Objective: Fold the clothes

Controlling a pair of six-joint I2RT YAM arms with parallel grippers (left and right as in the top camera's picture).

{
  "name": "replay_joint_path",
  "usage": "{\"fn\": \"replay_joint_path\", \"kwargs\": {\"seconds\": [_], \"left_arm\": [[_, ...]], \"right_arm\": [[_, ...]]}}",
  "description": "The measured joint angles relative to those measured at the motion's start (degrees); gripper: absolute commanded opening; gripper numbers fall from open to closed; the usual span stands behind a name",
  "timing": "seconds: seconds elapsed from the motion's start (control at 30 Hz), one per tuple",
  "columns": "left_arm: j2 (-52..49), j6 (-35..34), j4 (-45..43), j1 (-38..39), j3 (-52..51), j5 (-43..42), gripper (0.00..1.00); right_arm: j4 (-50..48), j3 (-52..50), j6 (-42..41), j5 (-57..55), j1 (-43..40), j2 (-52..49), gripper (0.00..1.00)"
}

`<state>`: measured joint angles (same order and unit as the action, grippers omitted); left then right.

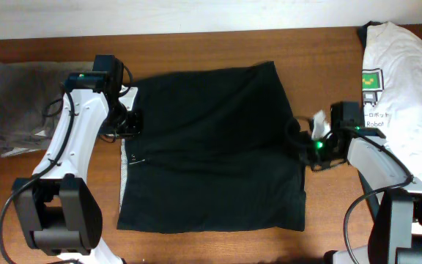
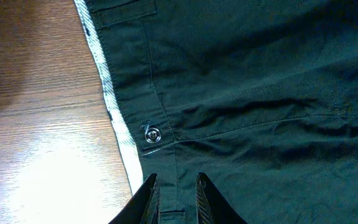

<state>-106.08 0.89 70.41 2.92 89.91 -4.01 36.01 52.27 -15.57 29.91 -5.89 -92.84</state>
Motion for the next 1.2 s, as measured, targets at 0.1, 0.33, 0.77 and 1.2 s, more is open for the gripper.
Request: {"fn": "replay_joint_path", "kwargs": {"seconds": [0.1,0.33,0.77,1.2], "left_arm": [[0.00,0.02,-1.05,0.00,0.00,-0.42,0.21],[0.02,0.02,-3.54,0.00,0.00,-0.55,0.21],[0.02,0.39,5.92,-0.02,-0.39,-0.76,0.46],[0.94,-4.57,-4.28,3.17,-34.99,-16.41,0.47]], "right_arm": [[-13.68,0.42,-4.00,-0.24,0.11,-0.31,0.08],[-16.63,16.15,-9.60,-5.03,4.87,-23.30,0.04],[13.18,43.63,0.57,-20.00,0.24,-24.15,0.59],[43.36,45.83,0.37,-15.37,0.26,9.35,0.66]]}}
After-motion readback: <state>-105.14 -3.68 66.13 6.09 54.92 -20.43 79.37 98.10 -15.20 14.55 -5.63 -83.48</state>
